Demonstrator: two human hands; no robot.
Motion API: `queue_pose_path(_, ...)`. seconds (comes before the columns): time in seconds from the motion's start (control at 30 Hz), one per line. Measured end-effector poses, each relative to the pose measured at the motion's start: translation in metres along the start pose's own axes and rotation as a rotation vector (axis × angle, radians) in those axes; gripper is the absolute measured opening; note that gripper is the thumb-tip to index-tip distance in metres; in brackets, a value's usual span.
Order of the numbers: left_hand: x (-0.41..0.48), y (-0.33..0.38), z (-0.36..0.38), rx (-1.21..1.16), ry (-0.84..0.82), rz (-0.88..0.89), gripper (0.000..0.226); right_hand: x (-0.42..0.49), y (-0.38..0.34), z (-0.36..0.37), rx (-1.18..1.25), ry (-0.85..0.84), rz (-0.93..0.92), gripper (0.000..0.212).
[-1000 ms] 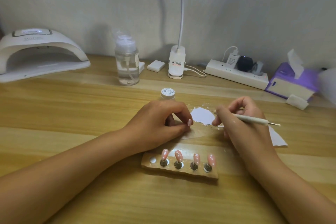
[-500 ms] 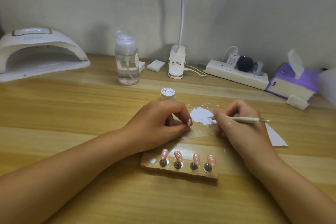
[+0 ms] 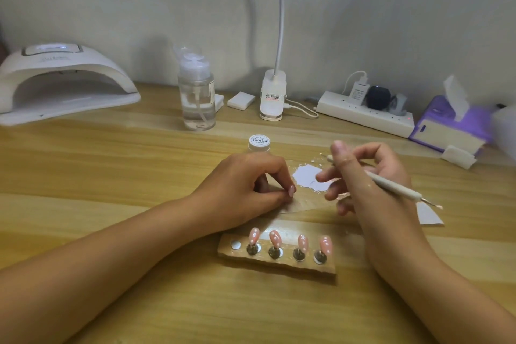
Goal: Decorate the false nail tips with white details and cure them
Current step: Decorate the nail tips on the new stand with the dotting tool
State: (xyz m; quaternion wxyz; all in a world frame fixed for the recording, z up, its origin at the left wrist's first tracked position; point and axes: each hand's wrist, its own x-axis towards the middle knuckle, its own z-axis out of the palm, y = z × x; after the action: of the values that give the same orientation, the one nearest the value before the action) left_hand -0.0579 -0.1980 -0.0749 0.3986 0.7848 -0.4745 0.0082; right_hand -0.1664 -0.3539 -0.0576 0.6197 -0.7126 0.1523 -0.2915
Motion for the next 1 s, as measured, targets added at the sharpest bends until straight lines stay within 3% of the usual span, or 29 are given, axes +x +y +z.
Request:
queue_pose_path(0.1,0.0,-0.0001,-0.0003,-0.003,0.009,-0.001,0.014,-0.0039,0.0003,0.0031,0.055,-0.127,0.127,0.022)
queue_pose_path(0.27,0.0008,-0.0015,0.0004,-0.006,0.018,0.003,0.014,-0.0049,0.0008,0.0056,0.017,-0.214,0.113,0.022)
queue_pose_path(1.0,0.0012,-0.002,0.0014,-0.015,0.014,-0.006,0.019,-0.0051,0.0009,0.0062,-0.034,-0.231,0.099,0.033)
